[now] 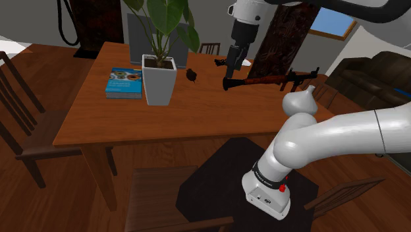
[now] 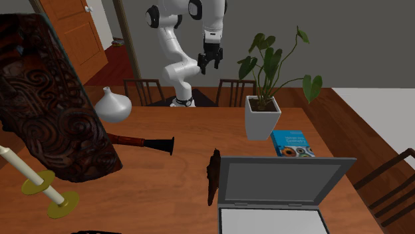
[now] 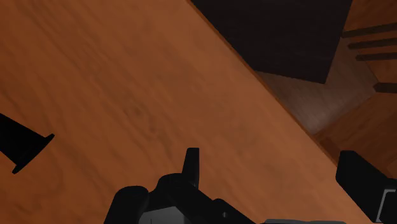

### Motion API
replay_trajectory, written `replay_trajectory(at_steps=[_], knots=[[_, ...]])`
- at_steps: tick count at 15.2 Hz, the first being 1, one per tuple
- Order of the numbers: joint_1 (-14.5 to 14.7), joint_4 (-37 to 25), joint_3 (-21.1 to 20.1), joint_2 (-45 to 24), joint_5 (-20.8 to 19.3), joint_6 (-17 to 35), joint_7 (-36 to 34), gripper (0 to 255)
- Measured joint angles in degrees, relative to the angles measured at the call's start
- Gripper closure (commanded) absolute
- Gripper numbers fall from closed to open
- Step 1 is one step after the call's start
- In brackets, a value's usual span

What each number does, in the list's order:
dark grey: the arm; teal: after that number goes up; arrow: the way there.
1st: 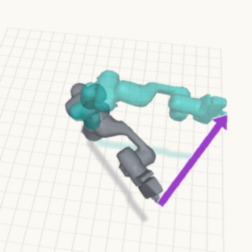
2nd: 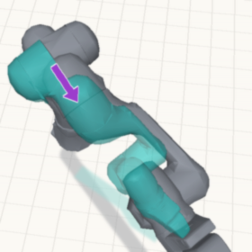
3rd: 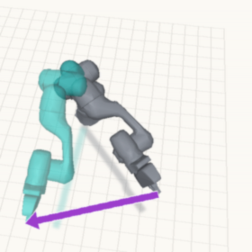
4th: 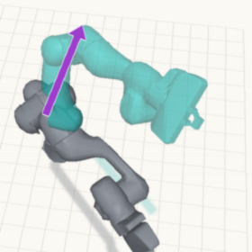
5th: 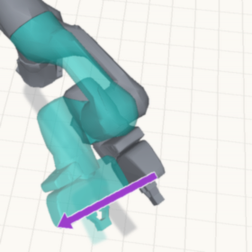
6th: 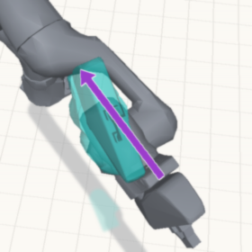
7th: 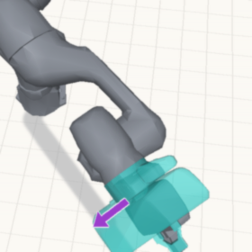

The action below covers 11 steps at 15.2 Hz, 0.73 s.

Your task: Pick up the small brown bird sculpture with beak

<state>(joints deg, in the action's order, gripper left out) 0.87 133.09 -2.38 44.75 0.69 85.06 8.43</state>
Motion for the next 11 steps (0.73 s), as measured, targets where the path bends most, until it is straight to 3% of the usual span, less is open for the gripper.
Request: replay_trajectory(at_steps=[2,11], knots=[[-0.2,-0.2,0.1,-1.0,0.0,0.7,-0.2,0],[-3.4,-6.8,3.0,-18.6,0.2,10.6,-2.4,0]])
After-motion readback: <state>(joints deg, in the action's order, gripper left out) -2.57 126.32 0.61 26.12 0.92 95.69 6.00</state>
